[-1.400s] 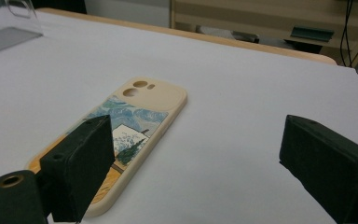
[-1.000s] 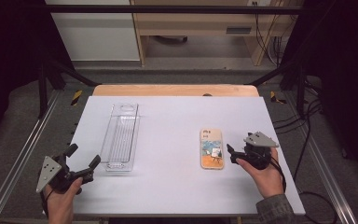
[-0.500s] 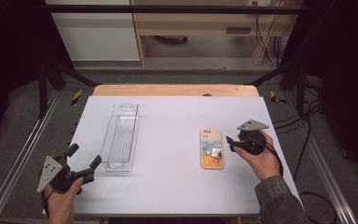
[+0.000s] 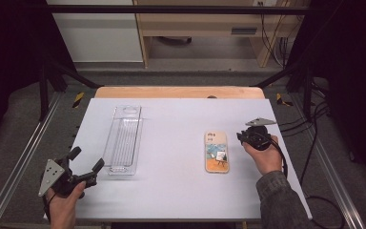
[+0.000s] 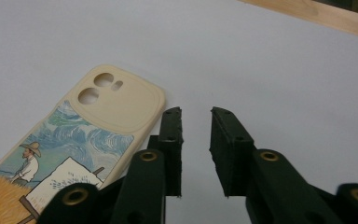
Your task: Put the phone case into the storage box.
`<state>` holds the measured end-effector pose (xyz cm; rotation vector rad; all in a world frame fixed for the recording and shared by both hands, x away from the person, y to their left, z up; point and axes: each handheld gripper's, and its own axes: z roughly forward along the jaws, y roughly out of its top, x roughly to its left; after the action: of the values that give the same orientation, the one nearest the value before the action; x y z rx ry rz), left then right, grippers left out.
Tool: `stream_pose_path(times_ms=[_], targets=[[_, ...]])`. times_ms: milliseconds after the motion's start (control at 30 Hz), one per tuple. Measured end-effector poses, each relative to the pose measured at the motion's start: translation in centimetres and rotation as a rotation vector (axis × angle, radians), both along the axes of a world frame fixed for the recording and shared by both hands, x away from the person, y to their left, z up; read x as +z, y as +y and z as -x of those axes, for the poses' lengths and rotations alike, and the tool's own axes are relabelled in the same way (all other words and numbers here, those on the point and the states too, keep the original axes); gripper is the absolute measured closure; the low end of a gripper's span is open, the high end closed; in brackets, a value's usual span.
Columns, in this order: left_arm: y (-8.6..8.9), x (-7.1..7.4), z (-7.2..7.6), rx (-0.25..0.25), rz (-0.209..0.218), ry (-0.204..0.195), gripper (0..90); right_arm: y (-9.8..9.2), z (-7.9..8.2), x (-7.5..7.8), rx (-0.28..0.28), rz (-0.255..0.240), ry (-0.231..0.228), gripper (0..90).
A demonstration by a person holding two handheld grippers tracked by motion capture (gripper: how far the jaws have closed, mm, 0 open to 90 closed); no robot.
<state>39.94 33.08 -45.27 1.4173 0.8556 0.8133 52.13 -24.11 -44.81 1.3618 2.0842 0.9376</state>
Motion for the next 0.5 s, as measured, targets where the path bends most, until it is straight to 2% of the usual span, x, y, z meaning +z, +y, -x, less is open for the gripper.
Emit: stream_pose_path(times_ms=[67, 200, 500], targets=[[0.0, 0.0, 0.0, -0.002, -0.003, 0.0, 2.1, 0.0, -0.3, -0.3, -0.019, 0.006, 0.002, 80.9], [0.0, 0.0, 0.0, -0.002, 0.0, -0.001, 2.1, 0.0, -1.0, -0.7, -0.053, -0.019, -0.001, 87.2], [0.0, 0.0, 0.0, -0.002, -0.012, 0.0, 2.2, 0.8, -1.9, -1.9, -0.057, -0.057, 0.023, 90.0]])
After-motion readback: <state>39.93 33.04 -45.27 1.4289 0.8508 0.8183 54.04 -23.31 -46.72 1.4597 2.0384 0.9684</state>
